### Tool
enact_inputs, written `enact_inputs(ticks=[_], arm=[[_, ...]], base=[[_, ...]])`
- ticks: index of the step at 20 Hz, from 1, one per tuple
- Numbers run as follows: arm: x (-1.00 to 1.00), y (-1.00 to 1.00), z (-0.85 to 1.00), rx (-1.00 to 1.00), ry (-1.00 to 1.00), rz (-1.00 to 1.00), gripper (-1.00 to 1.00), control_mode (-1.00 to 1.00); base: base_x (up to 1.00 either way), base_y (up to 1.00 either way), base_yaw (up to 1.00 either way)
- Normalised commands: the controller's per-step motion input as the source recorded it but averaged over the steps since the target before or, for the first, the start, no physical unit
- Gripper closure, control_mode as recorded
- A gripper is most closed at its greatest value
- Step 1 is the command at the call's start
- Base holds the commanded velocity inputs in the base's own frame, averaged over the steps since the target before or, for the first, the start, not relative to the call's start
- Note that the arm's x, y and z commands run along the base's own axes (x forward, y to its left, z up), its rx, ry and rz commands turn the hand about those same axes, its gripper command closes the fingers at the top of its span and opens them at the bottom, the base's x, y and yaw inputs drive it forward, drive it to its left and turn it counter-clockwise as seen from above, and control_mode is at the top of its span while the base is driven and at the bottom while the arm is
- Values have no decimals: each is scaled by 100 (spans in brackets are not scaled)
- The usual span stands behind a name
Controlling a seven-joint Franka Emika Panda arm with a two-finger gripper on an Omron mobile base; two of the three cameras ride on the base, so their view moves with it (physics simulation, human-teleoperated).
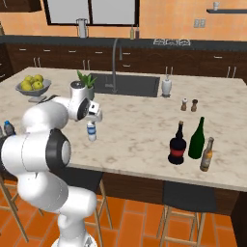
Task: Move the plastic bottles in the middle to the plastics group, and the glass bottles in the middle to the glass group.
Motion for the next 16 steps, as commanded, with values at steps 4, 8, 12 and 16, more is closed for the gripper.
enact_inputs(ticks=[4, 8, 12, 16], arm=[[20, -1, -22, 0, 1, 0, -100, -100], [28, 0, -13, 0, 0, 0, -100, -100], [25, 0, -21, -4, 0, 0, -100, -100], [31, 2, -18, -1, 0, 0, -100, -100]], base=[[0, 0, 0], [0, 0, 0], [0, 0, 0], [0, 0, 0]])
